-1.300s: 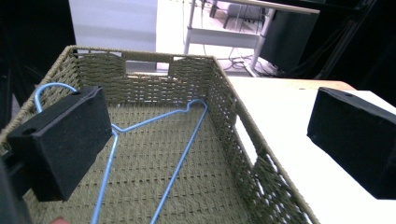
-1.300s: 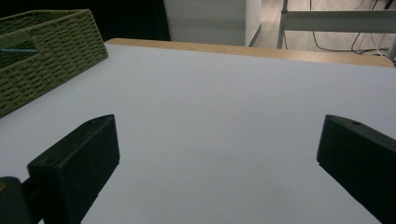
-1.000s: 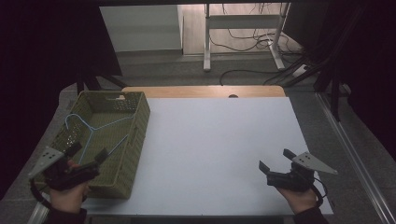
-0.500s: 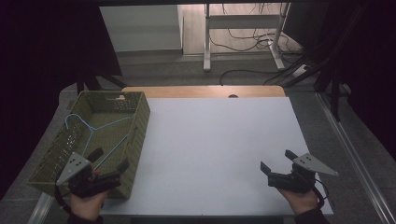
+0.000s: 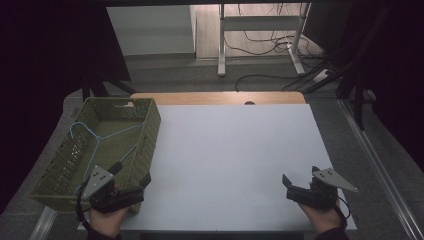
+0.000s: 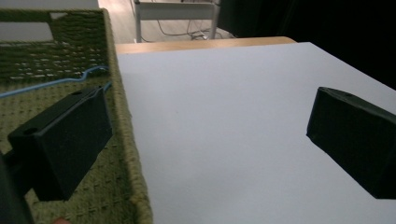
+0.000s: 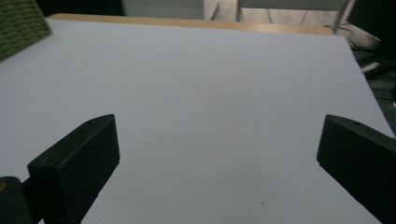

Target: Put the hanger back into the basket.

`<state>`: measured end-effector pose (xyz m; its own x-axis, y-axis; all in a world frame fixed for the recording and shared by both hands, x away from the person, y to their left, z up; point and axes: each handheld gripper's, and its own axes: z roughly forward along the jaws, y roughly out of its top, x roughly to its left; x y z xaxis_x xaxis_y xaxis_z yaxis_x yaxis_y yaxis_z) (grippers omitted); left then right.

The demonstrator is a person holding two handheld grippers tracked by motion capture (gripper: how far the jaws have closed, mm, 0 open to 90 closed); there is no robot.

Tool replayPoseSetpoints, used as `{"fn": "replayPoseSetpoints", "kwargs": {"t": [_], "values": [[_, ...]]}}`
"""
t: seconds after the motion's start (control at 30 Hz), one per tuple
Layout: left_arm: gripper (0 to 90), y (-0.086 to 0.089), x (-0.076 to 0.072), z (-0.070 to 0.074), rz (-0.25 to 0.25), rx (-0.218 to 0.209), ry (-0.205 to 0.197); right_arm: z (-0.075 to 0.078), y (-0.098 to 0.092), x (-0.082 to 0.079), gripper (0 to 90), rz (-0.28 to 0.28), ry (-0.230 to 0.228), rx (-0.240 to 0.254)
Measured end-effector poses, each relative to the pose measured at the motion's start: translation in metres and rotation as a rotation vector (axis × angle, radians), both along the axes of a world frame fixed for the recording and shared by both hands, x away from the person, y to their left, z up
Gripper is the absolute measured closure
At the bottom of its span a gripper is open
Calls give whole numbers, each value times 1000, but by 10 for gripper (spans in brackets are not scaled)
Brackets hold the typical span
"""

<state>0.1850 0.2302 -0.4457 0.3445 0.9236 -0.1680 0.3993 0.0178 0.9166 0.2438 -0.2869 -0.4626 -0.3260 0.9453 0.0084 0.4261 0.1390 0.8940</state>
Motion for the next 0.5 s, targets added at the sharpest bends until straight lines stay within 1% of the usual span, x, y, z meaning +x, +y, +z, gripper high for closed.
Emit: {"fn": "replayPoseSetpoints", "kwargs": {"t": [0.03, 0.13, 0.23, 0.3, 0.37, 0.4, 0.5], "values": [[0, -1, 0, 0, 2, 3, -2, -2, 1, 0, 0, -15, 6, -5], [0, -4, 0, -2, -5, 4, 4, -6, 4, -2, 0, -24, 12, -20], [1, -7, 0, -3, -10, 6, 11, -7, 6, -2, 0, -12, 20, -17], [1, -8, 0, -2, -19, 10, 7, -7, 7, -2, 0, -4, 20, -17], [0, -9, -1, -1, -23, 12, 1, -6, 8, -3, 0, 6, 14, -13], [0, -9, -1, 0, -33, 12, 4, -6, 8, -3, 0, 6, 11, -10], [0, -10, -2, 2, -33, 12, 0, -5, 7, -3, 0, 11, 8, -3]]}}
